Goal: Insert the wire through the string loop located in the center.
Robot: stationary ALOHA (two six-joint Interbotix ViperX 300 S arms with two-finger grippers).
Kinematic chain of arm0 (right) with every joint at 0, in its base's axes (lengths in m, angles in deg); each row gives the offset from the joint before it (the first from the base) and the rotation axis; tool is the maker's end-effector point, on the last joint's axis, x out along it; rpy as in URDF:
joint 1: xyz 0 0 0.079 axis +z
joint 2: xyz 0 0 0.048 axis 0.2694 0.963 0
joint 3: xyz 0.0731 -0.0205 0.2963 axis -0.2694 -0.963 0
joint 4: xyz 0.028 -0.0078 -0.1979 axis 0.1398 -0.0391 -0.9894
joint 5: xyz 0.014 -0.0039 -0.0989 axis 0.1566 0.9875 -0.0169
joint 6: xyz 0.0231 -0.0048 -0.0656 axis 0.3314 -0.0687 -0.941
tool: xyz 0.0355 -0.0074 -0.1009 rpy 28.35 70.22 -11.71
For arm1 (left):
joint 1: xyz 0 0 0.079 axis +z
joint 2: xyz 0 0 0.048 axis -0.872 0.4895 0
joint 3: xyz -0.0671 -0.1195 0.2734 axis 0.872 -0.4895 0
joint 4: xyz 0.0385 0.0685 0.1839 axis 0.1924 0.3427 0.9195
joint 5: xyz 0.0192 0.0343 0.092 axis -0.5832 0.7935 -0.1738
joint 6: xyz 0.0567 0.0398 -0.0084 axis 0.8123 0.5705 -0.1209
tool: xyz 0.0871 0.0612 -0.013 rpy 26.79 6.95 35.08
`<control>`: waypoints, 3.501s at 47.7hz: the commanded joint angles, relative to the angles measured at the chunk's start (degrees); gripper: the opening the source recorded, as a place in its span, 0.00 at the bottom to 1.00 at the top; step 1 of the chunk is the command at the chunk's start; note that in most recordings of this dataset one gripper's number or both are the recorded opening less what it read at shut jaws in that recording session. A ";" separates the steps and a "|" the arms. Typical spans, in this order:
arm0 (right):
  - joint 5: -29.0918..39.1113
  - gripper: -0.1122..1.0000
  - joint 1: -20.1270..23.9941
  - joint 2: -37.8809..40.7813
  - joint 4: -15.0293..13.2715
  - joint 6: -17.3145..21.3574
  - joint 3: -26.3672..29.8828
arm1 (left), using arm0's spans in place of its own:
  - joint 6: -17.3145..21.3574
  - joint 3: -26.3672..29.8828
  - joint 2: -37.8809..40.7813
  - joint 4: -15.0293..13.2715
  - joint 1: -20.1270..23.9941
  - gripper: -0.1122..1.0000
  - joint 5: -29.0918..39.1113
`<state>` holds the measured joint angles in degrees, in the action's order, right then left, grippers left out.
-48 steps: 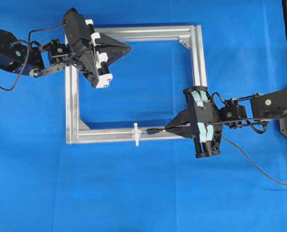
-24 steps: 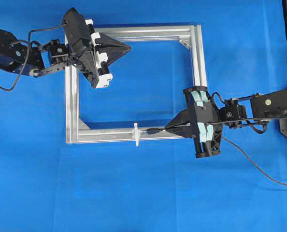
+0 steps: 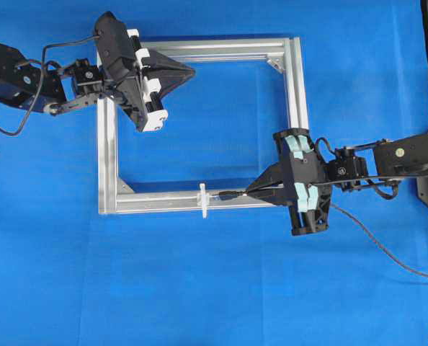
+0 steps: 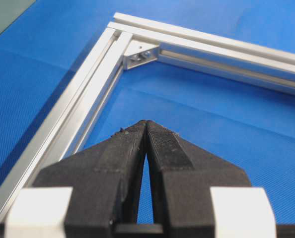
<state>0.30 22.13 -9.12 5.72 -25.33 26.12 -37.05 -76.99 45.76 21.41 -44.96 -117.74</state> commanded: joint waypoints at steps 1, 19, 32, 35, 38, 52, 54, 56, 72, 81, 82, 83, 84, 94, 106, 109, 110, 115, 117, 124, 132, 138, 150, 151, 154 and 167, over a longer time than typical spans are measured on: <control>-0.53 0.08 0.00 -0.70 0.18 0.09 0.62 | 0.09 0.35 -1.58 0.18 -0.09 0.10 -0.18; -0.88 0.08 -0.09 -0.62 0.18 0.09 0.70 | 0.09 0.44 -1.58 0.18 -0.09 0.10 -0.18; -1.14 0.08 0.00 1.32 0.18 0.09 2.20 | 0.09 0.44 -1.58 0.18 -0.26 0.10 -0.18; -1.67 0.08 0.00 1.93 0.18 0.09 2.81 | 0.09 0.35 -1.58 0.18 -0.35 0.10 -0.18; -2.37 0.08 0.00 2.64 0.18 0.09 3.52 | 0.09 0.44 -1.58 0.18 -0.35 0.10 -0.18; -4.83 0.08 0.00 7.03 0.09 0.00 8.35 | 0.09 0.35 -1.58 0.18 -0.35 0.10 -0.18; -4.75 0.08 0.00 7.82 0.00 0.00 9.23 | 0.09 0.35 -1.58 0.18 -0.35 0.10 -0.18; -4.75 0.08 0.00 8.44 0.00 0.00 9.93 | 0.09 0.35 -1.58 0.18 -0.35 0.10 -0.18; -4.66 0.08 0.18 10.90 0.00 0.00 12.22 | 0.09 0.35 -1.58 0.18 -0.35 0.10 -0.18; -4.57 0.08 0.26 10.90 0.00 0.00 12.13 | 0.00 0.44 -1.58 0.18 -0.44 0.10 -0.18; -4.66 0.08 0.26 10.90 0.00 0.00 12.13 | 0.00 0.44 -1.58 0.09 -0.44 0.10 -0.18; -4.66 0.08 0.26 10.90 0.00 0.00 12.13 | 0.00 0.44 -1.58 0.18 -0.44 0.10 -0.18; -4.66 0.08 0.26 10.90 0.00 0.00 12.13 | 0.00 0.44 -1.58 0.18 -0.44 0.10 -0.18; -4.75 0.08 0.26 10.90 0.00 0.00 12.13 | -0.26 0.26 -1.58 0.18 -0.53 0.10 -0.18; -4.75 0.08 0.26 10.90 0.00 0.00 12.04 | -0.44 0.18 -1.67 0.18 -1.49 0.10 -0.18; -4.75 0.08 0.26 10.90 0.00 0.00 12.13 | -0.53 0.00 -1.67 0.18 -2.11 0.10 -0.18; -4.75 0.08 0.26 10.90 0.00 0.00 12.13 | -0.53 -0.09 -1.76 0.18 -2.37 0.10 -0.18; -4.75 0.08 0.26 10.90 0.00 0.00 12.13 | -0.70 -0.62 -2.02 0.09 -3.96 0.10 -0.18; -4.75 0.08 0.26 10.90 0.00 0.00 12.13 | -0.70 -0.79 -2.20 0.18 -4.75 0.10 -0.18; -4.75 0.08 0.35 10.90 0.00 0.00 12.13 | -0.79 -1.32 -2.64 0.18 -8.35 0.10 -0.18; -4.75 0.08 0.35 10.90 0.00 0.00 12.04 | -0.79 -1.58 -2.64 0.18 -12.92 0.10 0.00; -4.75 0.08 0.44 10.90 0.09 0.00 12.04 | -0.79 -1.67 -2.64 0.18 -16.08 0.10 1.14; -4.75 0.08 0.53 10.90 0.00 0.00 11.95 | -0.79 -1.85 -2.64 0.18 -23.38 0.10 2.46; -4.83 0.08 0.62 10.90 0.00 0.00 11.95 | -0.79 -1.85 -2.64 0.09 -23.91 0.10 2.55; -4.92 0.08 0.53 10.90 0.00 0.00 11.95 | -0.79 -1.93 -2.64 0.09 -25.40 0.10 2.46; -4.92 0.08 0.62 10.90 0.00 -0.09 11.95 | -0.79 -1.49 -2.55 0.00 -27.60 0.10 2.64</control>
<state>-3.83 22.57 2.48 5.72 -25.33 37.20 -37.84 -79.36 44.71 21.41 -72.38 -114.92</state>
